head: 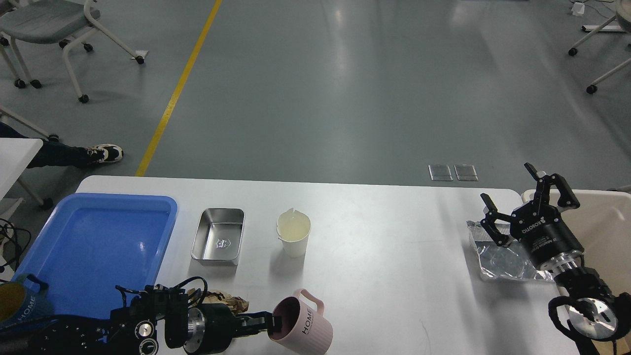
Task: Tidy desktop
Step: 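Carry the pink mug into the blue tray with the left gripper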
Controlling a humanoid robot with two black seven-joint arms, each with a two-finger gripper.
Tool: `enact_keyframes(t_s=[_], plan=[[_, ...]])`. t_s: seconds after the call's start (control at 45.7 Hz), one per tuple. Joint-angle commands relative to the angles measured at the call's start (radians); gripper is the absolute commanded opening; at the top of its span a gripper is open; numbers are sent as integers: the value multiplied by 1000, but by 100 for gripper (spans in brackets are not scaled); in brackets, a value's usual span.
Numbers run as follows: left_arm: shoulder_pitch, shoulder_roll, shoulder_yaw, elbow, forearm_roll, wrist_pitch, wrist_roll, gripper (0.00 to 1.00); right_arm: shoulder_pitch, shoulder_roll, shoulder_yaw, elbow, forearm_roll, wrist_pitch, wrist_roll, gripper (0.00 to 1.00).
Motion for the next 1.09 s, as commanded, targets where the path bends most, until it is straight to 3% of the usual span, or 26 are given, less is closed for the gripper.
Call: enact_keyframes(t_s=[0.0,0.438,0.591,1.073], plan=[[-38,71,0,-61,0,-2,0,0,3,2,0,2,0,0,-2,100],[-135,537,-8,-248,0,-28,-2,0,9,6,-1,2,-1,0,-2,100],[-147,701,-17,-248,-1,-46,-35,0,9,2,-9,2,-1,0,-2,100],[-127,961,-2,-242,-12,-31,-64,0,9,2,-14,5,-1,0,-2,100]])
